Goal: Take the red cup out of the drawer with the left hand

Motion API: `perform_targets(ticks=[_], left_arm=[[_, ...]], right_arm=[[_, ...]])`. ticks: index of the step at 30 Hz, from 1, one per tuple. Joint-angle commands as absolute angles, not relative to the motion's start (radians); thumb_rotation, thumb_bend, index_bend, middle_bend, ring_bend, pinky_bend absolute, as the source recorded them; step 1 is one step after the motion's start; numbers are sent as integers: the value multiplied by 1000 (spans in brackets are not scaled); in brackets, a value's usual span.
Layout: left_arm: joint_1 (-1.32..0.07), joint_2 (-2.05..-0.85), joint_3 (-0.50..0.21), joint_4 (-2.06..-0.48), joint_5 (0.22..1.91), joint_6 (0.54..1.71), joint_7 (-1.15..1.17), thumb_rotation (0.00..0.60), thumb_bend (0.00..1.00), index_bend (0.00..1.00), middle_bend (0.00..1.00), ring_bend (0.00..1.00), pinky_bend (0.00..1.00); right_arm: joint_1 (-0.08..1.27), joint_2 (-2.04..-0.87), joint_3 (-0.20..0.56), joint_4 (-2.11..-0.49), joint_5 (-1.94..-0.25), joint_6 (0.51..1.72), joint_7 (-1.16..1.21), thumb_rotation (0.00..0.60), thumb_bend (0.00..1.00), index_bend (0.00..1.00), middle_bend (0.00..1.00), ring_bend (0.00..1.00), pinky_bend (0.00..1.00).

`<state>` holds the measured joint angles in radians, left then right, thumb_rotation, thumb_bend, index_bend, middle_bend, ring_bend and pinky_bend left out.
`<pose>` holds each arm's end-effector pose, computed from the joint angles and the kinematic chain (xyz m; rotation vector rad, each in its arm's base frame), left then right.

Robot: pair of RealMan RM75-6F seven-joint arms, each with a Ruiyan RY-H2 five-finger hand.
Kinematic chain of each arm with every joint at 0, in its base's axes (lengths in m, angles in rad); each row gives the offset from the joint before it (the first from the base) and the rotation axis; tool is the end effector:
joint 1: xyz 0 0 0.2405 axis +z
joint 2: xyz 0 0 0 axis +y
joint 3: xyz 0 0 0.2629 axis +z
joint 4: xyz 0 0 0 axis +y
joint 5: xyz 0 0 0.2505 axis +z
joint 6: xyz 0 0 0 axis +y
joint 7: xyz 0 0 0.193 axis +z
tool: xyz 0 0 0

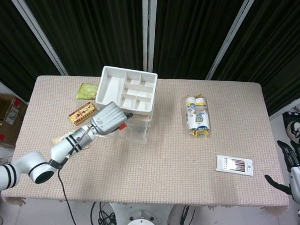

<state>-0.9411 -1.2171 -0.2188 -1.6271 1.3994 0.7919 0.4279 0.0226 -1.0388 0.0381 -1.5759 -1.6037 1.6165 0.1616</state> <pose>-0.0425 0.4253 0.0055 -2.1860 -0.2320 -0.8839 -0.3342 -0.2094 0.1682 1.3655 -0.8468 1.0262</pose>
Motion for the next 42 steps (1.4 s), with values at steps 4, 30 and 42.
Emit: perform_targets(ticks=[4,30,42], left_arm=[[-978,-1228,-202,-1604,1388,745,399,600,239,361,851,927,1000],[-1056,-1217,-156,-1607,1272,667,431,600,181,389,850,926,1000],[-1069,-1234,-130,-1571,1299,685,449,600,333,491,851,927,1000]], right_arm=[[24,-1041,41,-1576,-1599,1609,159,600,40,4,130,0,68],[18,-1050,45,-1561,-1583,1597,179,600,40,4,132,0,72],[12,-1046,44,-1566,-1585,1602,180,600,40,4,135,0,75]])
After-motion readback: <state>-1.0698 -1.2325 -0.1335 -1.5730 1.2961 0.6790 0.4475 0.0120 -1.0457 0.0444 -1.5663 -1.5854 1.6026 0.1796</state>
